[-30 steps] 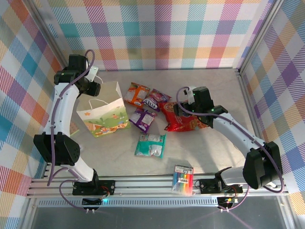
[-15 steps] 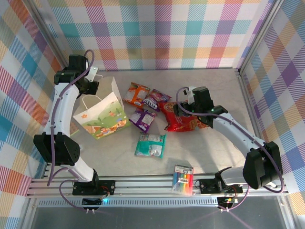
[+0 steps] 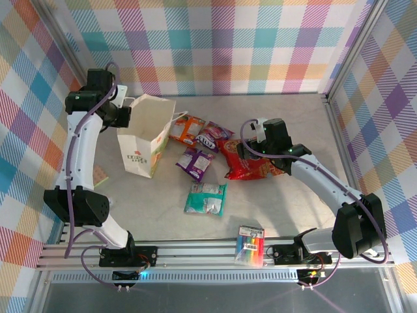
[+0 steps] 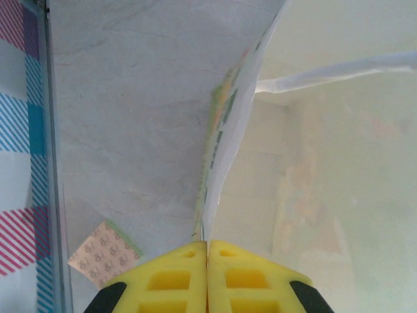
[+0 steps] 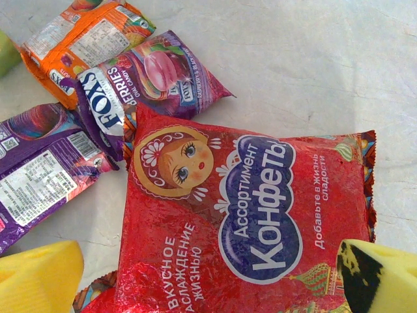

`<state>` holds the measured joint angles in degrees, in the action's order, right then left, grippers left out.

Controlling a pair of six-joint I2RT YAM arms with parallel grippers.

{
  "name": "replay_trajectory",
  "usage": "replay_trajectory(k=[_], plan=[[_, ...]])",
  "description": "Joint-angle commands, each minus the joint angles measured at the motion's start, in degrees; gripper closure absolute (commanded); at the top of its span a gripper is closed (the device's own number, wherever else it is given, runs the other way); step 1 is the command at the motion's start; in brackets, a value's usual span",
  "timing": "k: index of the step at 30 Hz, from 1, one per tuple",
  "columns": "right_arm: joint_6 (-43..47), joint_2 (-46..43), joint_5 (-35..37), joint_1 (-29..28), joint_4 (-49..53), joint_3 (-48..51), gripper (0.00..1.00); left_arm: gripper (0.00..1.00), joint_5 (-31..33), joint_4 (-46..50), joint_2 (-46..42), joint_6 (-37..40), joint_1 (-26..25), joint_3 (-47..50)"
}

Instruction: Place the snacks into the paper bag

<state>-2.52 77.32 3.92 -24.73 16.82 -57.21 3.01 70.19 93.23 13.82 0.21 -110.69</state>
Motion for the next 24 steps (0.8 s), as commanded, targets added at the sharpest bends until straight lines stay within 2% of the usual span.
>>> replay_trajectory(k=[1,6,16,24], plan=[[0.4,-1.4,-1.3,-0.4,0.1,0.1,0.0,1.0,-0.4,5.8,0.9,-4.6,0.7,-2.7],[0.7,-1.8,-1.6,-0.4,-0.1,0.5,0.0,1.0,-3.3,7.6,0.2,-7.3,0.7,-1.4],[1.5,-2.3,-2.3,-0.4,-0.1,0.6,0.01,1.0,-12.8,5.1,-3.4,-11.8,0.6,4.2],[0.9,-3.0,-2.8,-0.4,-0.1,0.2,0.01,1.0,-15.7,5.6,-6.1,-11.5,-0.8,4.7]])
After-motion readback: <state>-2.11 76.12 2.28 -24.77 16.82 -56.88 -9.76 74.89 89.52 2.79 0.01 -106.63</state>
